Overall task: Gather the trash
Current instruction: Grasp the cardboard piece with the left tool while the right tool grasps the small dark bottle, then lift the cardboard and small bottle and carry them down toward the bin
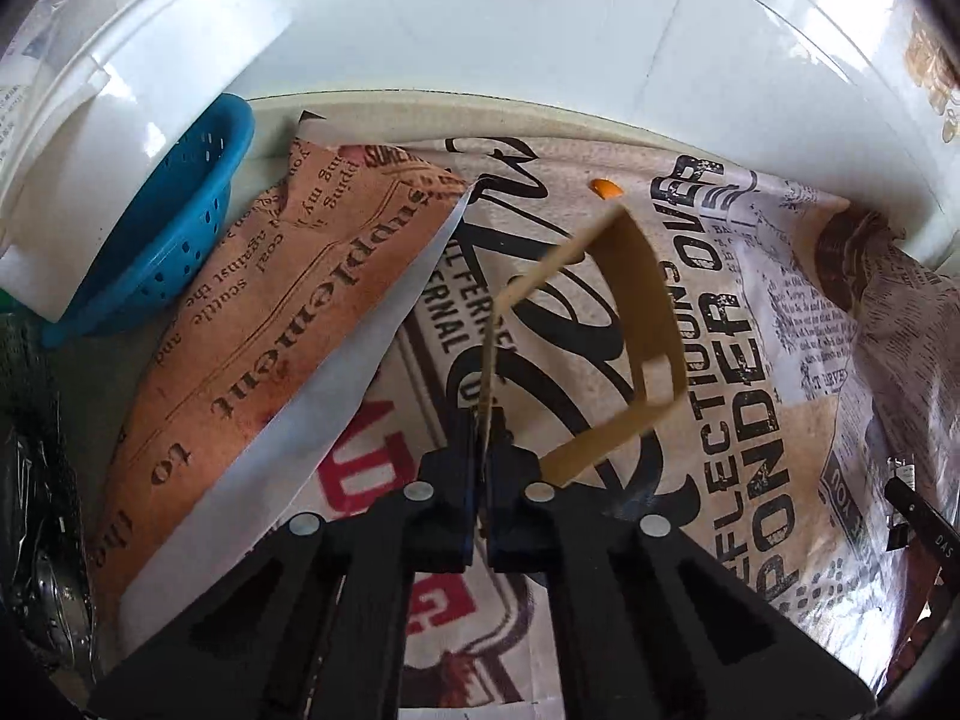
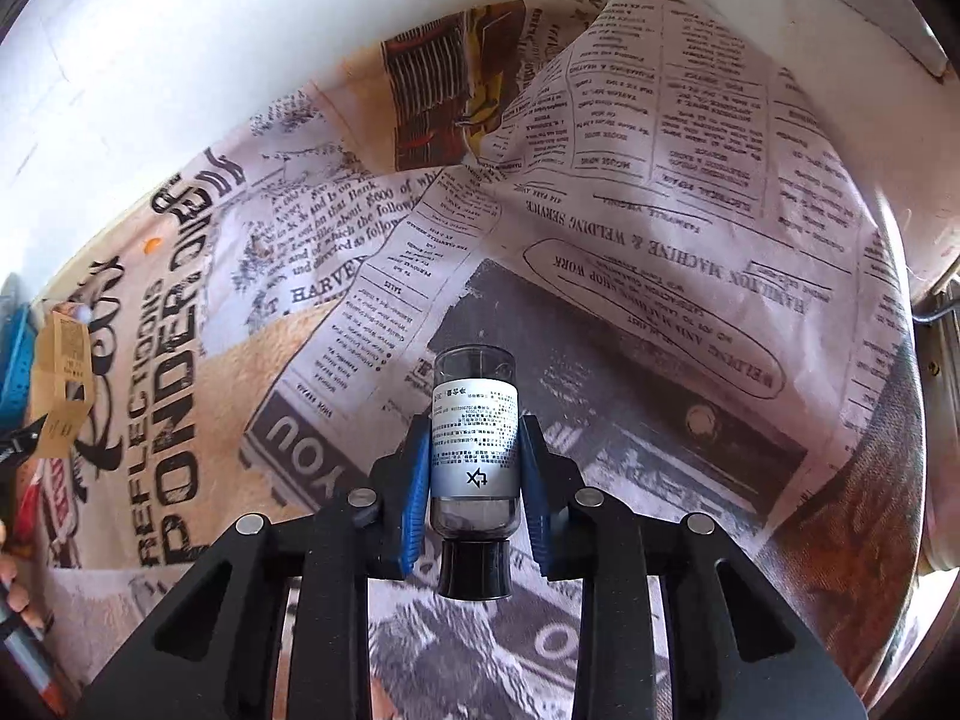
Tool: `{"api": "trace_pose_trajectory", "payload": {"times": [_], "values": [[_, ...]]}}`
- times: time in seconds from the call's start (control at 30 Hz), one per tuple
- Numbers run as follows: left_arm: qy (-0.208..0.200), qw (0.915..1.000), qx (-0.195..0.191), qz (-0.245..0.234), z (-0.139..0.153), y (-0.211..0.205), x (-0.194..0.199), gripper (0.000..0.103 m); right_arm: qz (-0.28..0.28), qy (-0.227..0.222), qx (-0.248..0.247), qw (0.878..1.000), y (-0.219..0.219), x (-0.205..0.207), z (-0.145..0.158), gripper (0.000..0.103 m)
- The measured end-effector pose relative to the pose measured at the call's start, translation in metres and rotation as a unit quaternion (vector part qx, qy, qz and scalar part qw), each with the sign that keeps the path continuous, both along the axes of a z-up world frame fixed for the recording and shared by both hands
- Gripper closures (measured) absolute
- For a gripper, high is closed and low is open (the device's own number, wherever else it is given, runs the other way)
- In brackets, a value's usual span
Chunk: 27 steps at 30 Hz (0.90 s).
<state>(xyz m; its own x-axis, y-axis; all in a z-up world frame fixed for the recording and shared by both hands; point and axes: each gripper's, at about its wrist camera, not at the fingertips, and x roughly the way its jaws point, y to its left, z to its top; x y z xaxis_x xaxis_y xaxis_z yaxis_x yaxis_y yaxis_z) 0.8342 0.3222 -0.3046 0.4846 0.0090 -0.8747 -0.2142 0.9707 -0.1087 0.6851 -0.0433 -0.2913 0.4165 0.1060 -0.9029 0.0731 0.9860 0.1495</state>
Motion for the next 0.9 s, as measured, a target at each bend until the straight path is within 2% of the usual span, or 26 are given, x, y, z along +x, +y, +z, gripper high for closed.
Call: {"api": "trace_pose_trajectory", "payload": {"times": [0.2,0.4,0.47,0.67,0.9], "values": [[-0.035,0.9993,0.014,0.004,0.031,-0.024,-0.02,0.103,0.016,-0.036,0.024,0.999,-0.018,-0.012,0.033,0.078],[-0.086,0.9957,0.032,-0.003,0.081,-0.066,-0.053,0.103,0.038,-0.081,0.039,0.995,-0.05,-0.043,0.078,0.078],[-0.106,0.9936,0.038,-0.005,0.1,-0.083,-0.071,0.103,0.047,-0.096,0.046,0.993,-0.051,-0.038,0.083,0.078],[-0.162,0.9854,0.051,0.008,0.153,-0.133,-0.134,0.103,0.089,-0.144,0.062,0.984,-0.084,-0.069,0.121,0.078],[-0.212,0.975,0.062,0.024,0.202,-0.181,-0.213,0.103,0.138,-0.189,0.077,0.969,-0.097,-0.098,0.158,0.078]]}}
